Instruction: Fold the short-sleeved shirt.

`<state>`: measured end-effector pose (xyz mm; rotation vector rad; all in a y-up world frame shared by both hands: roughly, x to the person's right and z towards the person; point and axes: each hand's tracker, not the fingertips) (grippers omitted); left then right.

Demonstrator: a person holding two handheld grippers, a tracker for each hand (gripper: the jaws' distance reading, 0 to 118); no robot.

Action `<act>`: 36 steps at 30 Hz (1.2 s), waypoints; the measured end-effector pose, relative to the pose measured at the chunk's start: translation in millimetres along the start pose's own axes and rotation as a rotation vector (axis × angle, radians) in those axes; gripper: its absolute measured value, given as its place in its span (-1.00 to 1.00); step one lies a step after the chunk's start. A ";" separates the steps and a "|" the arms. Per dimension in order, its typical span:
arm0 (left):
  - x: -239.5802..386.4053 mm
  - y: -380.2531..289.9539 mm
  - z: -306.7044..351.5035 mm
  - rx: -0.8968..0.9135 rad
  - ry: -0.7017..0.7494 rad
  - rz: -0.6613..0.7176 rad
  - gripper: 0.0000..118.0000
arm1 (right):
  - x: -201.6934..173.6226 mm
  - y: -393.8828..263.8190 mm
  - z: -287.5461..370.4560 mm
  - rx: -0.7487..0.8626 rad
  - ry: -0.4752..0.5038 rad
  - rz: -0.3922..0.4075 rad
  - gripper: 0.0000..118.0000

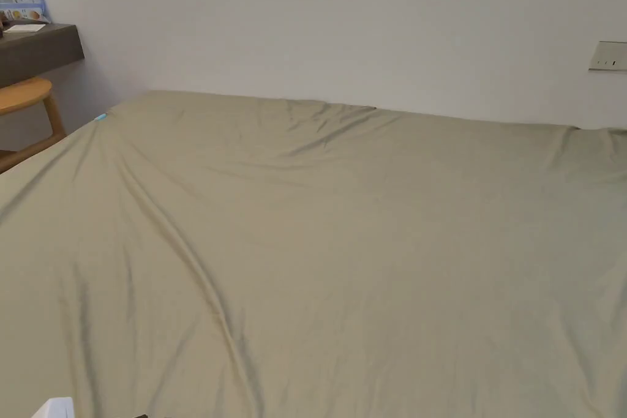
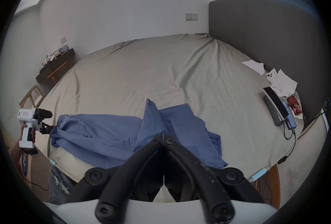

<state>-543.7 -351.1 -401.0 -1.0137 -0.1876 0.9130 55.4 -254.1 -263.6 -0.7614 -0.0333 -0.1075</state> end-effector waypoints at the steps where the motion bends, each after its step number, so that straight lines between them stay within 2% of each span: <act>1: -0.3 2.4 -3.7 -0.008 0.014 -0.021 0.68 | -1.5 -1.4 -3.2 -0.004 0.005 0.004 -0.97; 7: 3.0 -1.5 -11.7 -0.083 -0.050 -0.214 0.72 | -17.0 4.3 -9.0 -0.022 0.034 0.025 -0.97; 12: 4.2 -13.9 -26.2 -0.130 -0.181 -0.265 0.73 | -25.4 9.3 -16.4 -0.031 0.057 0.023 -0.97; 14: 9.3 -19.8 -40.9 -0.180 -0.181 -0.271 0.71 | -29.4 10.3 -19.6 -0.036 0.063 0.030 -0.97; 16: 10.8 -20.1 -45.3 -0.156 -0.201 -0.330 0.70 | -33.3 11.6 -20.0 -0.039 0.078 0.039 -0.97; 17: 13.9 -19.0 -49.3 -0.182 -0.187 -0.317 0.58 | -33.1 10.4 -19.9 -0.038 0.087 0.042 -0.97; 18: 16.2 -19.3 -52.4 -0.207 -0.151 -0.308 0.33 | -34.0 10.6 -19.6 -0.038 0.095 0.042 -0.97; 19: 18.1 -19.1 -55.3 -0.204 -0.068 -0.315 -0.17 | -34.3 10.7 -19.5 -0.038 0.104 0.040 -0.97; 20: 19.0 -21.8 -56.4 -0.182 0.028 -0.350 -0.55 | -34.2 10.6 -19.5 -0.037 0.111 0.037 -0.97; 21: 16.7 -20.8 -53.7 -0.183 0.000 -0.355 -0.66 | -34.1 10.1 -19.3 -0.037 0.115 0.034 -0.97; 22: 14.0 -20.0 -47.4 -0.175 -0.051 -0.312 -0.67 | -33.8 9.8 -19.5 -0.036 0.113 0.031 -0.97; 23: 16.5 -20.5 -44.2 -0.163 -0.039 -0.269 -0.68 | -33.3 9.4 -19.9 -0.036 0.108 0.027 -0.97; 26: 34.2 -31.0 -44.1 -0.134 0.056 -0.294 -0.74 | -30.3 7.5 -19.2 -0.045 0.097 0.010 -0.97; 28: 47.2 -34.4 -42.2 -0.135 0.086 -0.253 -0.75 | -29.2 6.5 -17.9 -0.048 0.092 0.001 -0.97; 30: 51.9 -33.4 -28.9 -0.116 0.021 -0.199 -0.75 | -26.0 4.5 -14.5 -0.042 0.083 -0.004 -0.97; 33: 57.8 -28.0 1.6 -0.076 -0.057 -0.224 -0.75 | -23.2 4.3 -9.7 -0.035 0.078 -0.020 -0.97; 36: 48.3 -11.8 21.7 -0.064 0.003 -0.198 -0.76 | -21.4 4.9 -9.5 -0.030 0.080 -0.033 -0.97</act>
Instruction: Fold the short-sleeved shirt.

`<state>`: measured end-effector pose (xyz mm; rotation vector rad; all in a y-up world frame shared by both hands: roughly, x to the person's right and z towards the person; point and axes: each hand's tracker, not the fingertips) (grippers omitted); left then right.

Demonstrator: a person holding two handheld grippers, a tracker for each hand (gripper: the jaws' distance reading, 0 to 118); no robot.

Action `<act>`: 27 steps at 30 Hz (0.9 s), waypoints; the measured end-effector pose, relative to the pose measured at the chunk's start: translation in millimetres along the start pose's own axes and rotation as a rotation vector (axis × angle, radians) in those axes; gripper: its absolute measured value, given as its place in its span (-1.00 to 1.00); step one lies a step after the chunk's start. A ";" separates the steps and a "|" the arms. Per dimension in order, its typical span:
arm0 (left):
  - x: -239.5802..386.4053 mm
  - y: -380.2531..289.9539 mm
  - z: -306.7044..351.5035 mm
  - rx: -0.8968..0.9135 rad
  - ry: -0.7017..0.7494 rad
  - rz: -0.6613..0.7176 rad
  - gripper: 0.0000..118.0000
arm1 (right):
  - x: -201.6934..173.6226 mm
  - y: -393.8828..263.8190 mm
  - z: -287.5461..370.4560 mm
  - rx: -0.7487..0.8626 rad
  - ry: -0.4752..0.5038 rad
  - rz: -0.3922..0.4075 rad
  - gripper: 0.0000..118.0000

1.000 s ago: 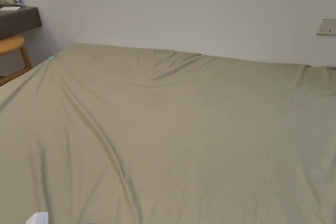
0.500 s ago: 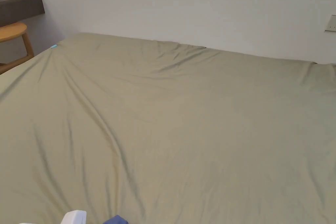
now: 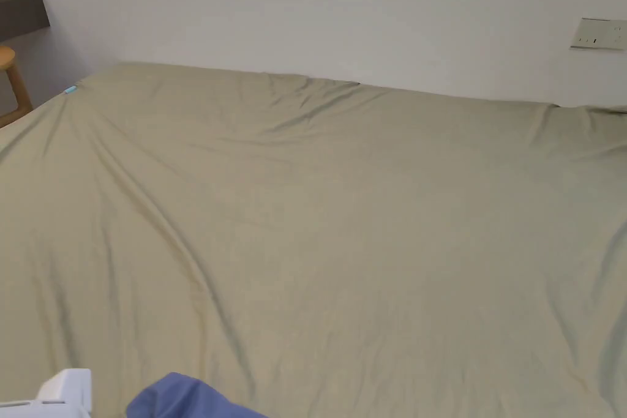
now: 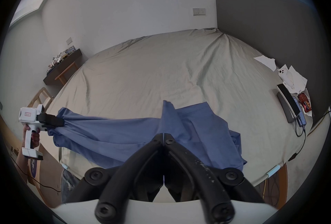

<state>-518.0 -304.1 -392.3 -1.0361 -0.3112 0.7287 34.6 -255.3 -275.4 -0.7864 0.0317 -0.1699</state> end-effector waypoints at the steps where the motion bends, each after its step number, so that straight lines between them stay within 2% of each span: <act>1: -6.7 4.4 4.7 0.015 0.050 0.016 -0.76 | 0.3 0.5 0.2 0.002 0.000 -0.003 -0.97; 3: -17.7 13.5 16.0 0.061 0.151 0.003 -0.76 | -0.1 0.9 -0.1 0.009 0.000 -0.008 -0.97; 7: -28.3 24.9 41.3 0.147 0.259 0.046 -0.76 | -1.3 -0.1 2.0 0.017 0.019 -0.009 -0.97; 9: -18.5 22.8 49.8 0.179 0.365 0.018 -0.76 | -1.3 -0.4 3.1 0.019 0.023 -0.006 -0.97; 10: -12.4 20.5 51.2 0.169 0.403 -0.039 -0.76 | -1.3 -0.7 3.4 0.020 0.023 -0.006 -0.97; 13: 20.4 5.3 46.8 0.114 0.383 -0.109 -0.76 | -0.4 -0.8 4.0 0.026 0.031 -0.012 -0.97; 16: 60.2 -9.0 31.8 0.065 0.228 -0.162 -0.76 | 0.8 -2.4 5.1 0.034 0.048 -0.021 -0.97; 18: 85.1 -15.0 8.6 0.016 0.189 -0.196 -0.76 | 4.0 -5.3 6.7 0.037 0.061 -0.030 -0.97; 24: 127.9 -36.8 -86.5 -0.147 0.214 -0.361 -0.76 | 21.0 -21.1 17.2 0.046 0.061 -0.085 -0.97; 27: 138.2 -53.6 -122.5 -0.218 0.220 -0.376 -0.76 | 35.0 -29.5 21.7 0.059 0.040 -0.174 -0.97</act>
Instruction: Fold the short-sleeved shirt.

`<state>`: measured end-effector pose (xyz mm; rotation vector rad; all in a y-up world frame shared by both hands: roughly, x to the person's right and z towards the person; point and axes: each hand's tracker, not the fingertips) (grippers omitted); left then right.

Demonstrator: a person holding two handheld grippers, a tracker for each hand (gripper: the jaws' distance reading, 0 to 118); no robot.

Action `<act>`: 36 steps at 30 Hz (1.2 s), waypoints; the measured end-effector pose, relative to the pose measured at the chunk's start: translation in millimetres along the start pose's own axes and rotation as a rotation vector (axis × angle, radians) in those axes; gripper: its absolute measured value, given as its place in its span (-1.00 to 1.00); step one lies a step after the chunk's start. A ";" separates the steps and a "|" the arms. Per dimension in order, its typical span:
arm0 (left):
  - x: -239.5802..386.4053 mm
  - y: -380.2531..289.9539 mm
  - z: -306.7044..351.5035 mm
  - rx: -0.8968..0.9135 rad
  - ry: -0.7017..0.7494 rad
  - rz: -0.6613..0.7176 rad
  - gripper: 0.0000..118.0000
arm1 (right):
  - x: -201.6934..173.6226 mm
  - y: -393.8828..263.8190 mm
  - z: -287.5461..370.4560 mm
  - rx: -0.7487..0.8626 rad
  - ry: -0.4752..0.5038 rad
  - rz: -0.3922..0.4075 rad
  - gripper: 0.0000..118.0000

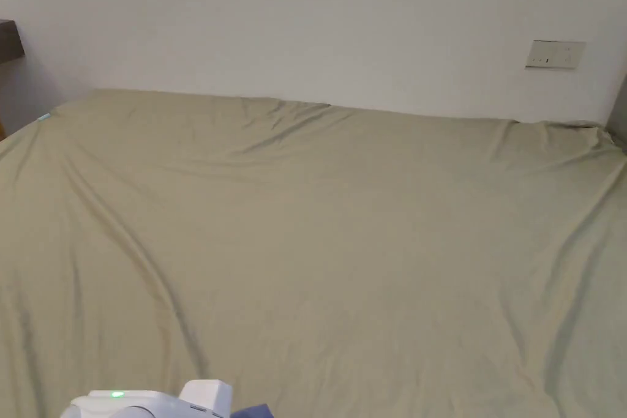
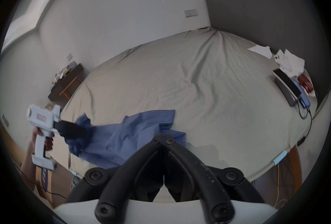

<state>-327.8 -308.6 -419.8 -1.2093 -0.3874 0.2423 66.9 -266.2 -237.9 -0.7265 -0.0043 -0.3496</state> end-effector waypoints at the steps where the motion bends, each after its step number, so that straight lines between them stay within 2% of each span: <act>1: 4.1 -1.1 -9.0 -0.010 0.015 -0.011 -0.76 | 4.8 -1.1 1.6 0.002 0.000 -0.018 -0.97; 4: 17.2 -6.5 -18.1 0.009 0.095 -0.012 -0.75 | 11.9 -2.6 4.1 0.010 -0.020 -0.029 -0.97; 6: 22.0 -9.1 -9.7 0.028 0.078 -0.005 -0.72 | 12.3 -3.0 4.0 0.013 -0.033 -0.030 -0.97; 9: 20.7 -9.2 14.8 0.069 -0.147 0.062 -0.62 | 12.2 -3.1 0.7 0.004 -0.021 -0.029 -0.97; 11: 16.6 -8.9 27.5 0.068 -0.270 0.116 -0.44 | 9.6 -3.3 -2.5 -0.004 -0.002 -0.024 -0.97; 12: 14.7 -9.6 31.6 0.069 -0.282 0.124 -0.39 | 7.8 -3.8 -3.3 -0.004 0.002 -0.021 -0.97; 18: 2.7 -14.5 40.9 0.066 -0.234 0.099 -0.39 | 6.2 -5.2 -6.0 -0.018 0.027 -0.012 -0.97; 21: -10.9 -15.8 54.6 0.115 -0.370 0.205 -0.39 | 7.4 -5.2 -5.4 -0.019 0.009 -0.004 -0.97; 22: -16.3 -15.5 60.2 0.153 -0.419 0.225 -0.45 | 8.7 -5.2 -4.4 -0.018 0.005 -0.005 -0.97; 23: -20.5 -15.4 65.3 0.176 -0.437 0.232 -0.65 | 11.1 -5.2 -3.8 -0.020 0.002 -0.011 -0.97; 24: -22.6 -15.6 67.7 0.188 -0.412 0.215 -0.97 | 13.1 -5.1 -3.8 -0.022 0.001 -0.017 -0.97; 25: -21.8 -16.2 68.2 0.197 -0.319 0.169 -1.00 | 15.0 -5.0 -4.1 -0.026 0.000 -0.023 -0.97; 28: -17.9 -24.7 53.8 0.111 -0.197 0.043 -1.00 | 17.3 -5.7 -5.3 -0.033 -0.016 -0.026 -0.97; 30: -16.7 -31.2 36.7 0.035 -0.198 0.026 -1.00 | 17.9 -6.6 -5.4 -0.034 -0.018 -0.029 -0.97; 36: -10.6 -38.0 -18.1 -0.032 -0.295 0.138 -1.00 | 12.0 -8.4 -6.5 -0.056 0.014 -0.015 -0.97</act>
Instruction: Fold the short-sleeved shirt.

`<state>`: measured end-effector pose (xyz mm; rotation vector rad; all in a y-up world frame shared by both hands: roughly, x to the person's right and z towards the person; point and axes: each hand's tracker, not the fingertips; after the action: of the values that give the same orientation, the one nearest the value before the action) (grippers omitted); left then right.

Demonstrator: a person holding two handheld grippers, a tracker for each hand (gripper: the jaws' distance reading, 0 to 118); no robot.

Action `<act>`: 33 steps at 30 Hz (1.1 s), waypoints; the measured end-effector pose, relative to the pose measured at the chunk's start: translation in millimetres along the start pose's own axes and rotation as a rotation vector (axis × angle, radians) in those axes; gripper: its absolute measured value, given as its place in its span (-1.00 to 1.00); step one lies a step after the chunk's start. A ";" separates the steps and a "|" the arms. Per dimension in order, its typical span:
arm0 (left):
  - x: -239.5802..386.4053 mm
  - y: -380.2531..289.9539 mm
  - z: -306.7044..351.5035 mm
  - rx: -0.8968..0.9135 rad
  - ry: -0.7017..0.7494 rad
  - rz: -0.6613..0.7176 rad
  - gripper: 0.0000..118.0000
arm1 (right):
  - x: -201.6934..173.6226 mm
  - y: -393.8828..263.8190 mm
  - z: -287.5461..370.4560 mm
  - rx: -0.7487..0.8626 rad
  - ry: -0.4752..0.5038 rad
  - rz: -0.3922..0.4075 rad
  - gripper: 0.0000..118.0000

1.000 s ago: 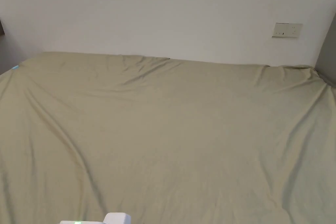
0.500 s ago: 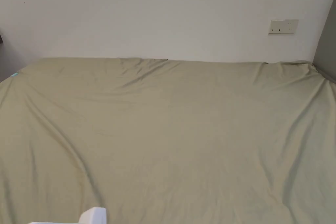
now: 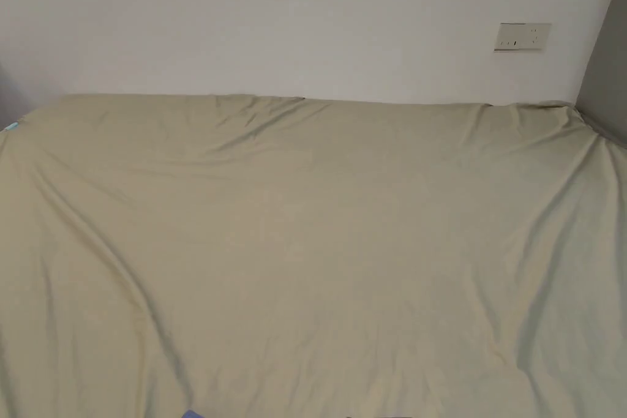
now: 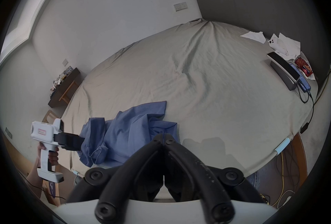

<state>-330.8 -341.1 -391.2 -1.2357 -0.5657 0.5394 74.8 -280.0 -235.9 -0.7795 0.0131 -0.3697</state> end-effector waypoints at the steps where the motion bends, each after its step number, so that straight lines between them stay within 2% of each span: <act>1: 4.9 -0.7 -6.6 -0.008 -0.022 0.007 -1.00 | -1.2 0.1 0.0 -0.003 0.000 0.008 -0.97; 5: 36.4 -0.8 -27.6 -0.035 -0.116 -0.050 -1.00 | -2.0 0.3 -1.1 -0.008 0.000 0.011 -0.97; 9: 58.0 7.8 -52.8 -0.055 -0.235 -0.021 -1.00 | -2.1 -0.5 -5.0 -0.018 -0.004 0.005 -0.97; 13: 81.4 9.7 -68.2 -0.060 -0.243 -0.051 -1.00 | -1.4 -2.2 -4.5 -0.023 -0.002 0.003 -0.97; 16: 87.9 6.7 -47.5 -0.028 -0.299 -0.071 -1.00 | -0.1 -1.4 -0.2 -0.016 -0.003 0.000 -0.97; 19: 77.2 1.4 5.1 0.084 -0.356 -0.105 -1.00 | 2.5 1.3 5.3 -0.002 -0.007 -0.001 -0.97; 24: 17.7 1.5 90.5 0.273 -0.160 -0.160 -1.00 | 0.1 6.1 4.0 0.009 -0.011 0.003 -0.97; 26: -15.7 6.4 110.2 0.306 -0.085 -0.054 -1.00 | -4.2 6.5 -0.4 0.002 -0.014 0.012 -0.97; 29: -58.1 11.7 120.3 0.304 -0.091 -0.001 -0.98 | -14.4 6.0 -6.5 -0.024 -0.001 0.034 -0.97; 30: -69.3 13.5 120.6 0.296 -0.092 0.001 -0.88 | -17.7 6.0 -8.2 -0.035 0.005 0.046 -0.97; 31: -81.4 15.6 118.8 0.277 -0.101 0.007 -0.53 | -22.4 6.1 -9.4 -0.043 0.011 0.063 -0.97; 33: -93.1 19.5 107.1 0.221 -0.096 0.015 0.50 | -31.4 7.2 -10.9 -0.055 0.015 0.095 -0.97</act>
<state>-472.6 -321.3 -395.4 -1.0089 -0.5622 0.6583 46.2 -272.4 -252.5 -0.8272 0.0738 -0.2858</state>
